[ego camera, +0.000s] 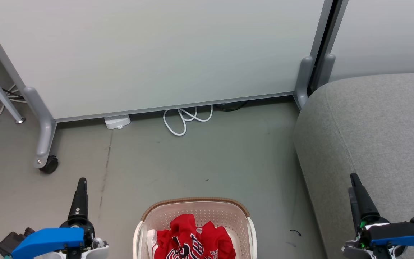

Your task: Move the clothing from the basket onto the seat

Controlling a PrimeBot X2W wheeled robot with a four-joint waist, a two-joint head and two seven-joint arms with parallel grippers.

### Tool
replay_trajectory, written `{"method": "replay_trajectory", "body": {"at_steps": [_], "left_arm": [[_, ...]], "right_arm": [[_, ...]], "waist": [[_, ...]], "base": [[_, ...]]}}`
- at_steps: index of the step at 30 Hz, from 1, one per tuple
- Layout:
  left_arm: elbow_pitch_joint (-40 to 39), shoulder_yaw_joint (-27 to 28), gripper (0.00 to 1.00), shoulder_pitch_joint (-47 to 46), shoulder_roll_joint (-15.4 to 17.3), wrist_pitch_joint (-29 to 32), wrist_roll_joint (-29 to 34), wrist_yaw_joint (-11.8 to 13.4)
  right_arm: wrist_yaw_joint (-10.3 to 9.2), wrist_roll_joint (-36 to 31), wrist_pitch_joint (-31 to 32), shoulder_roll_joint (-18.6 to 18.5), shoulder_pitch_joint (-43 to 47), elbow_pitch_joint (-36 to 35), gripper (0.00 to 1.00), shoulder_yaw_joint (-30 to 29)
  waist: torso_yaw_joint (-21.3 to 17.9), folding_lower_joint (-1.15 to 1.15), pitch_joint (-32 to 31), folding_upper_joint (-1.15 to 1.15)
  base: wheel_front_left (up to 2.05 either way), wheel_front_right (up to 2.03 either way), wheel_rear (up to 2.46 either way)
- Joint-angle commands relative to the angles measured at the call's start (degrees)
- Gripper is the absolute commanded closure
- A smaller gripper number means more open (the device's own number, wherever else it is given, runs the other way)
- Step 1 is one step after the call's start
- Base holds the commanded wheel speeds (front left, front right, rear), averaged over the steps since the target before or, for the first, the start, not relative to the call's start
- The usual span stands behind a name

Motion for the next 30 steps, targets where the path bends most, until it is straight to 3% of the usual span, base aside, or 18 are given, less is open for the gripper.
{"method": "replay_trajectory", "body": {"at_steps": [1,14,30], "left_arm": [[-1.22,-0.49,0.0,-1.71,0.41,-0.58,2.33,0.32],[-1.41,-3.18,0.0,-1.3,0.71,-3.81,21.23,2.11],[-1.83,-7.51,0.0,-1.28,2.49,-6.97,39.41,3.54]], "right_arm": [[0.08,-2.61,-0.72,-0.27,-1.57,-1.08,0.0,0.19],[0.1,-23.43,-3.93,-0.39,-1.2,-2.58,0.0,1.73],[0.12,-39.84,-7.12,-0.5,-1.19,-2.69,0.0,1.92]], "waist": [[0.01,0.0,0.01,0.0],[0.03,0.0,0.0,0.0],[0.08,0.0,-0.02,0.0]], "base": [[0.0,0.0,0.0],[0.0,0.0,0.0],[0.0,0.0,0.0]]}}
